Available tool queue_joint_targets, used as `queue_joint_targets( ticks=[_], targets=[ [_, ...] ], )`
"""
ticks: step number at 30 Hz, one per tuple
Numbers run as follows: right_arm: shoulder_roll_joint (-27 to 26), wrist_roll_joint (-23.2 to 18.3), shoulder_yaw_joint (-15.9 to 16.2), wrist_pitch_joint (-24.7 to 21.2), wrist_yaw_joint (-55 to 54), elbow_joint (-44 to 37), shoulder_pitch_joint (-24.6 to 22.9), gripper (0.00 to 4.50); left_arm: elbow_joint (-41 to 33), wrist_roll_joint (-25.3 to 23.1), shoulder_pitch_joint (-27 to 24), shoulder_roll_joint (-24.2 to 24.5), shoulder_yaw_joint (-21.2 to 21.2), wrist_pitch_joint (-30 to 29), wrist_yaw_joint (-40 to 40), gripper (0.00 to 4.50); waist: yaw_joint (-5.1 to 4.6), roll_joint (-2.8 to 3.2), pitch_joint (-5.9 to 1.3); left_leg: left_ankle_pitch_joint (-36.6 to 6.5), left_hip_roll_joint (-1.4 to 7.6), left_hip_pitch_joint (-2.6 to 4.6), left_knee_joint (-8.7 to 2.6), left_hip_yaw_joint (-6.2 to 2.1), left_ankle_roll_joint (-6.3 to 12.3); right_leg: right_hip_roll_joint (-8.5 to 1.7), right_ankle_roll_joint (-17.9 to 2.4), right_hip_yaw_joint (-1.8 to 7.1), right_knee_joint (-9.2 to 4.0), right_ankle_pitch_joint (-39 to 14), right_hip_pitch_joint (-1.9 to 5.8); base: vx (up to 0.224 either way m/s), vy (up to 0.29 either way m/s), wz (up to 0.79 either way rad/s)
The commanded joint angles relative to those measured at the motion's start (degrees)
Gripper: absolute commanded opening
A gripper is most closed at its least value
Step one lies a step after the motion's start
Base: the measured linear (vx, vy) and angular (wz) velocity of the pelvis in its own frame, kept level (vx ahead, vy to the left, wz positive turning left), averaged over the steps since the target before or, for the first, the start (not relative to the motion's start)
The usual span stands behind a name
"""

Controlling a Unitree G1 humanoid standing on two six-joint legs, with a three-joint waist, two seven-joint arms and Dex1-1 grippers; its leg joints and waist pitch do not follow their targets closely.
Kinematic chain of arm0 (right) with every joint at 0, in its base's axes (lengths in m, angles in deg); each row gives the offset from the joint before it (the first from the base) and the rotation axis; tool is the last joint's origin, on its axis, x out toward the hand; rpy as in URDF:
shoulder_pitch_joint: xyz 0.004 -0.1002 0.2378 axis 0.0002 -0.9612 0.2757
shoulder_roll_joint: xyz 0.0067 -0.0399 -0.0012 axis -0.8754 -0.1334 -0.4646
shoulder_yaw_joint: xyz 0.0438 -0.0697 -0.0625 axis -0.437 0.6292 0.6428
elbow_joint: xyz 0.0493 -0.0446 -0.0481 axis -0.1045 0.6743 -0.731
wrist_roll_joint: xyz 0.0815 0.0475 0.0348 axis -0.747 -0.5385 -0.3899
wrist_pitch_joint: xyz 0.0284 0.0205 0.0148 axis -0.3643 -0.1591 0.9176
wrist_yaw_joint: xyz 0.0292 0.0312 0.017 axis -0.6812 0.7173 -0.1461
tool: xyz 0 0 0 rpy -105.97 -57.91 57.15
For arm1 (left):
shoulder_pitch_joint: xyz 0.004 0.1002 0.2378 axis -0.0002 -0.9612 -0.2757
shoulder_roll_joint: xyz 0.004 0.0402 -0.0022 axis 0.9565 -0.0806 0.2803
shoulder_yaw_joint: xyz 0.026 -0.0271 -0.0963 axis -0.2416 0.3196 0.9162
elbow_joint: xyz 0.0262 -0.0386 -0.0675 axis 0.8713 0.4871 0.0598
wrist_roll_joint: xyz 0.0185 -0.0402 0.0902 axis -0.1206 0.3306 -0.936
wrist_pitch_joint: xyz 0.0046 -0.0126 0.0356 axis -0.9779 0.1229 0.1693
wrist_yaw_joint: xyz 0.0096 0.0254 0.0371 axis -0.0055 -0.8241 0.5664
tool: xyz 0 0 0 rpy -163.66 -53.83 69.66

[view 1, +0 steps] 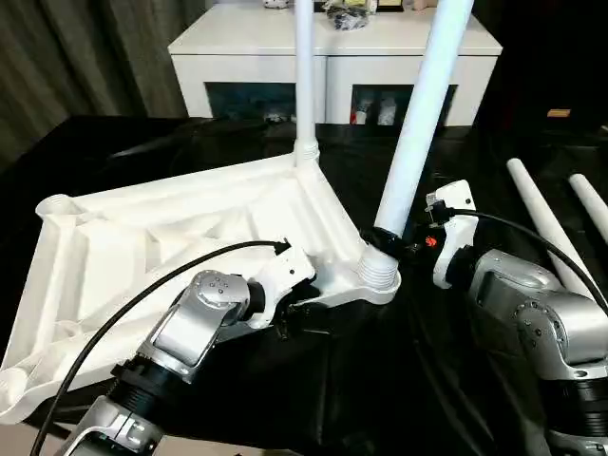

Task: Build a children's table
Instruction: Insert table leg to table base

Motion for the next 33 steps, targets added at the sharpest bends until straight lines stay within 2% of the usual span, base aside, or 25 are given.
queue_joint_targets(
  ticks=[1, 5, 7, 8, 9, 10, 13, 15, 16, 18, 19, 20, 21, 24, 27, 29, 30, 33],
  targets=[
    [0.04, -0.41, -0.13, -0.46, -0.17, -1.93, 0.67, 1.84, 0.76, -0.22, -0.65, 1.42, 0.1, -3.18, -0.52, 1.18, -0.05, -0.72, -2.97, -17.01, 1.17, 0.28, -4.57, -0.51, -0.57, -2.51, -9.12, 1.63, -5.05, -21.8, 2.51, 0.0, 0.0, 0.0],
    [0.29, -0.38, -0.3, -0.14, 0.08, -1.66, 0.63, 1.84, -0.43, 0.78, -1.35, 2.14, 0.86, -3.77, -0.01, 0.8, -0.39, -0.75, -3.03, -16.58, 1.13, 0.1, -4.54, -0.58, -0.27, -2.52, -9.09, 1.6, -5.07, -21.63, 2.59, 0.0, 0.0, 0.0],
    [0.41, -0.3, -0.28, 0.03, 0.21, -1.59, 0.57, 1.84, -0.63, 0.85, -1.64, 2.24, 0.85, -3.57, 0.25, 0.74, -0.37, -0.68, -3.07, -16.34, 1.17, 0.25, -4.46, -0.49, -0.11, -2.47, -9.46, 1.65, -5.08, -20.98, 2.43, 0.0, 0.0, 0.0],
    [0.52, -0.16, -0.2, 0.26, 0.33, -1.48, 0.53, 1.84, -0.97, 0.95, -2.05, 2.41, 0.81, -3.54, 0.54, 0.7, -0.27, -0.33, -3.11, -15.82, 1.21, 0.21, -4.5, -0.54, -0.15, -2.44, -9.9, 1.65, -4.88, -19.52, 2.47, 0.0, 0.0, 0.0],
    [0.55, -0.12, -0.18, 0.33, 0.36, -1.45, 0.52, 1.84, -1.06, 0.99, -2.18, 2.44, 0.79, -3.55, 0.59, 0.7, -0.34, -0.45, -3.14, -15.74, 1.23, 0.19, -4.48, -0.5, -0.13, -2.39, -10.05, 1.64, -4.89, -18.9, 2.49, 0.0, 0.0, 0.0],
    [0.78, 0.09, -0.18, 0.85, 0.62, -1.22, 0.43, 1.84, -1.76, 1.38, -3.03, 2.61, 0.51, -3.11, 1.09, 0.5, -0.35, -0.5, -3.15, -15.69, 1.23, 0.14, -4.48, -0.53, -0.12, -2.4, -10.2, 1.64, -4.81, -18.39, 2.56, 0.0, 0.0, 0.0],
    [0.99, 0.24, -0.24, 1.52, 1.12, -0.44, 0.58, 1.84, -3.25, 1.76, -4.11, 3.33, -0.46, -2.32, 2.03, 0.32, -0.32, -0.44, -3.31, -14.75, 1.26, 0.12, -4.36, -0.47, 0.17, -2.48, -11.08, 1.65, -4.51, -15.82, 2.76, 0.0, 0.0, 0.0],
    [1.01, 0.1, 0.04, 1.76, 1.91, 0.33, 0.88, 1.84, -3.79, 1.33, -4.67, 4.04, -1.31, -1.92, 2.44, 0.02, -0.3, -0.39, -3.45, -13.36, 1.21, 0.13, -4.26, -0.38, 0.69, -2.4, -11.57, 1.65, -4.41, -14.02, 2.83, 0.0, 0.0, 0.0],
    [0.96, -0.06, 0.18, 1.7, 2.22, 0.52, 1.0, 1.84, -3.76, 1.19, -4.76, 4.29, -1.57, -1.39, 2.63, 0.0, -0.3, -0.39, -3.44, -13.05, 1.26, 0.15, -4.27, -0.36, 0.78, -2.39, -11.72, 1.65, -4.37, -13.49, 2.84, 0.0, 0.0, 0.0],
    [1.29, -0.1, 1.06, 1.52, 3.51, 1.24, 1.33, 1.84, -3.71, 1.58, -4.84, 4.13, -1.28, -1.26, 2.54, 0.0, -0.28, -1.04, -3.52, -12.13, 1.26, 0.09, -4.23, -0.3, 1.3, -2.4, -12.23, 1.61, -4.25, -12.48, 3.02, 0.0, 0.0, 0.0],
    [1.57, 0.05, 1.51, 1.5, 4.06, 1.53, 1.46, 1.84, -3.7, 1.62, -4.72, 4.07, -1.13, -1.24, 2.37, 0.0, -0.2, -0.72, -3.5, -11.41, 1.33, 0.12, -4.22, -0.3, 1.43, -2.43, -12.55, 1.63, -4.13, -11.88, 3.01, 0.0, 0.0, 0.0],
    [1.84, -0.02, 1.9, 1.25, 4.76, 1.87, 1.66, 1.84, -3.65, 1.65, -4.57, 4.04, -0.88, -1.27, 2.18, 0.0, -0.26, -1.09, -3.45, -11.31, 1.34, 0.12, -4.17, -0.2, 1.6, -2.39, -12.77, 1.64, -4.19, -11.69, 3.03, 0.0, 0.0, 0.0],
    [2.01, -0.1, 2.1, 1.1, 5.18, 2.06, 1.76, 1.84, -3.61, 1.62, -4.48, 4.05, -0.76, -1.24, 2.05, 0.0, -0.16, -1.02, -3.4, -11.5, 1.32, 0.12, -4.17, -0.19, 1.77, -2.52, -12.78, 1.68, -4.17, -12.56, 3.05, 0.0, 0.0, 0.0],
    [3.14, 0.48, 3.64, 0.77, 6.88, 3.09, 2.5, 1.84, -4.05, 2.23, -4.5, 4.41, -0.3, -1.25, 2.26, 0.0, -0.21, -1.64, -3.27, -11.8, 1.34, 0.12, -4.18, -0.13, 1.84, -2.57, -12.11, 1.69, -4.39, -15.41, 3.0, 0.0, 0.0, 0.0],
    [3.13, 1.11, 3.86, 1.29, 7.09, 3.81, 2.77, 1.84, -4.44, 2.55, -4.69, 4.75, -0.21, -1.12, 2.52, 0.0, -0.14, -1.62, -3.27, -11.16, 1.32, 0.09, -4.13, -0.12, 1.92, -2.62, -11.35, 1.74, -4.41, -16.39, 2.92, 0.0, 0.0, 0.0],
    [3.07, 1.86, 4.02, 2.23, 7.08, 4.92, 3.14, 1.84, -4.92, 2.73, -5.02, 5.35, -0.1, -0.76, 3.19, 0.0, -0.11, -1.55, -3.38, -10.24, 1.36, 0.09, -4.06, -0.14, 1.94, -2.61, -11.71, 1.74, -4.23, -14.95, 2.91, 0.0, 0.0, 0.0],
    [3.06, 1.96, 4.02, 2.53, 7.11, 5.3, 3.24, 1.84, -5.06, 2.79, -5.13, 5.5, -0.08, -0.57, 3.41, 0.0, -0.16, -1.92, -3.44, -9.62, 1.33, 0.03, -3.97, -0.04, 2.18, -2.57, -12.01, 1.75, -4.17, -13.73, 2.96, 0.0, 0.0, 0.0],
    [2.33, 1.94, 3.6, 3.67, 6.98, 7.41, 3.98, 1.84, -5.96, 3.31, -5.67, 6.49, -0.13, 0.29, 4.85, 0.0, -0.12, -1.75, -3.52, -8.91, 1.3, 0.01, -3.9, -0.06, 2.57, -2.62, -12.56, 1.68, -3.94, -12.57, 3.03, 0.0, 0.0, 0.0]
  ],
)
